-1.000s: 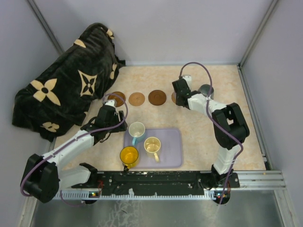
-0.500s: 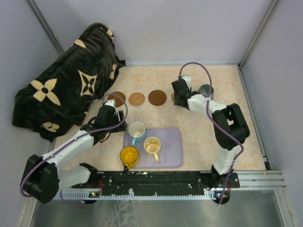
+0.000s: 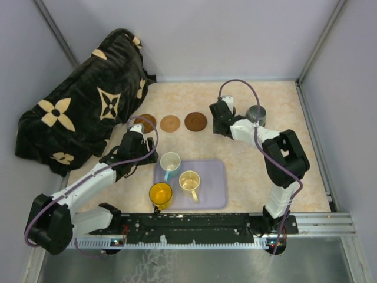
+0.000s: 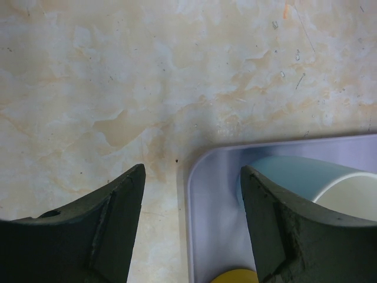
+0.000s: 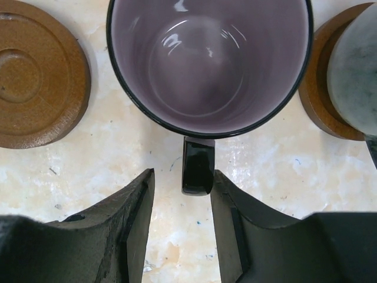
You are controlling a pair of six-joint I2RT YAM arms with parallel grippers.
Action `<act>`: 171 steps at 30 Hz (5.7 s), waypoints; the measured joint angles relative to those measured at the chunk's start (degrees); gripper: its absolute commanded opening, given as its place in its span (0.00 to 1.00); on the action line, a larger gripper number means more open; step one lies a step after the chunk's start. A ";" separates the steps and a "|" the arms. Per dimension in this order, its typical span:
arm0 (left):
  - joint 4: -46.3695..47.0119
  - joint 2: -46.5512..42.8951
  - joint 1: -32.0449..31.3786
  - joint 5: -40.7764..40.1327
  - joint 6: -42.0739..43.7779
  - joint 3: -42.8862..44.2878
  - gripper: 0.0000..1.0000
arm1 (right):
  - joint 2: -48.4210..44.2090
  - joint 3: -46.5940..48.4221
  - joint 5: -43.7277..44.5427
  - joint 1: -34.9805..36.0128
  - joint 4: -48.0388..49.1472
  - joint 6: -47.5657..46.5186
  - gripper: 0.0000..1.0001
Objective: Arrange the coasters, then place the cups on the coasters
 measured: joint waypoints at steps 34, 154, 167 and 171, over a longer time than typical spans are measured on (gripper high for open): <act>-0.02 -1.51 0.00 0.72 -0.20 0.00 0.72 | -5.18 -3.32 3.43 0.00 -2.97 4.09 0.50; -5.99 -20.50 -6.40 4.98 -0.76 -3.93 0.74 | -38.34 -14.88 -0.72 40.11 -27.54 23.47 0.68; -9.90 -29.40 -7.89 5.22 -2.73 -6.16 0.77 | -28.83 -14.99 1.05 51.93 -28.24 30.23 0.66; -9.92 -29.00 -8.00 5.22 -2.71 -6.16 0.77 | -26.53 -14.99 1.14 52.09 -27.74 30.99 0.65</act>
